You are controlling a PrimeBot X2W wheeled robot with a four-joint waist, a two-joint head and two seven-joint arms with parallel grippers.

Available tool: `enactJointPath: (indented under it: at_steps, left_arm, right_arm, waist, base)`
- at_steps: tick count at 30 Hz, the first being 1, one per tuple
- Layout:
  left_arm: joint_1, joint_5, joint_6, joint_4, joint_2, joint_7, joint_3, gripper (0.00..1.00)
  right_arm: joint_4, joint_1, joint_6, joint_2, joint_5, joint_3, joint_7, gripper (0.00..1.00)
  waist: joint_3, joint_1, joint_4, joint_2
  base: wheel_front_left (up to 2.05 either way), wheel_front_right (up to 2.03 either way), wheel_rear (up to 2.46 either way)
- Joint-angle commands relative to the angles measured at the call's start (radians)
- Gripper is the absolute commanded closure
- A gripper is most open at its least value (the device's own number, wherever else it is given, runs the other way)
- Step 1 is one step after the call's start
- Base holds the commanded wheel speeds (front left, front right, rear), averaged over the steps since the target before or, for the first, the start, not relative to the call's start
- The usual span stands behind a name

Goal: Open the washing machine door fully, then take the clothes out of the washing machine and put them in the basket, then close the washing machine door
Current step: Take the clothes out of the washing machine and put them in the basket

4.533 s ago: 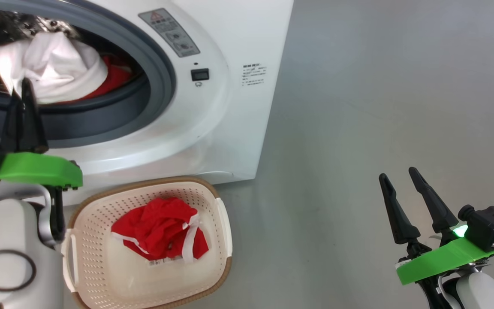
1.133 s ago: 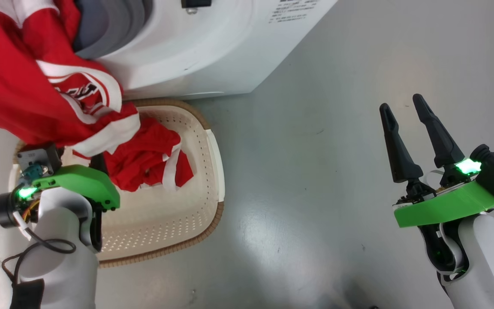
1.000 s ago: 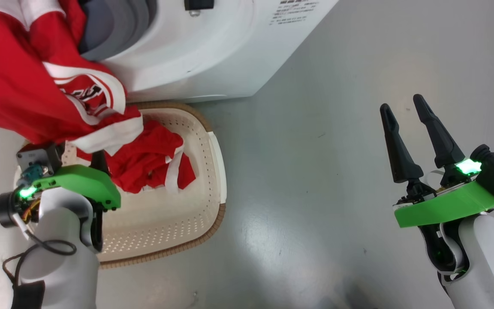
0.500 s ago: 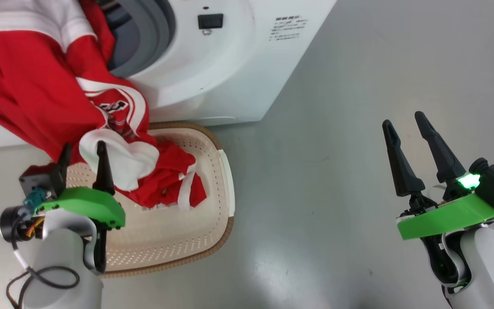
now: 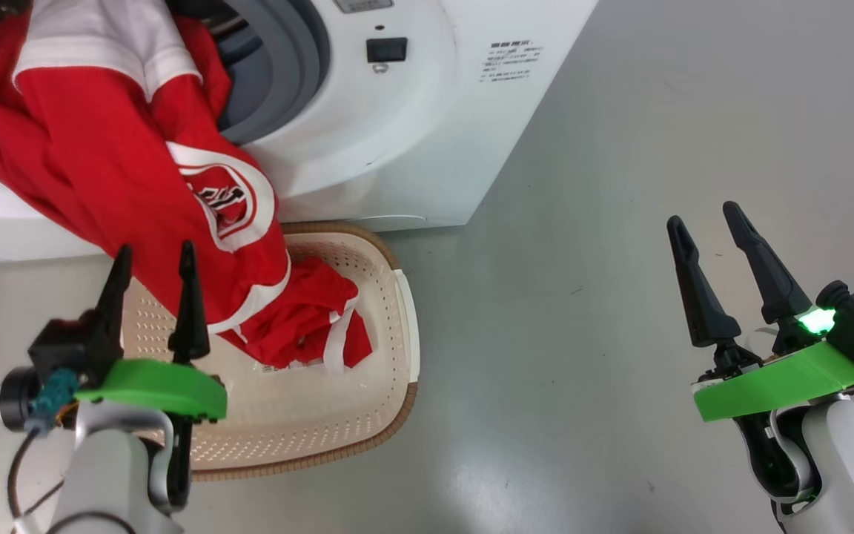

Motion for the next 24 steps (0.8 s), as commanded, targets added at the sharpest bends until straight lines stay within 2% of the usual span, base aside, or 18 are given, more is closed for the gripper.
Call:
enactJointPath:
  at_steps: [1, 15, 24]
  left_arm:
    - [0.052, -0.008, -0.007, -0.061, 0.026, -0.005, 0.019, 0.00]
    - [0.258, 0.015, 0.021, -0.391, 0.026, -0.005, 0.006, 0.00]
    - [0.284, 0.008, 0.041, -0.442, 0.026, -0.005, -0.010, 0.00]
  right_arm:
    - [-0.025, 0.032, 0.005, -0.011, -0.010, 0.010, -0.006, 0.00]
    - [-0.027, 0.046, 0.005, -0.016, -0.009, 0.005, -0.006, 0.00]
    - [-0.025, 0.046, 0.005, -0.018, -0.008, 0.006, -0.006, 0.00]
  waist:
    - [-0.001, 0.0000, 0.001, 0.0000]
    - [-0.007, 0.0000, 0.012, 0.0000]
    - [-0.007, 0.0000, 0.016, 0.0000]
  base:
    - [0.00, 0.00, 0.00]
    - [0.00, 0.00, 0.00]
    - [0.00, 0.00, 0.00]
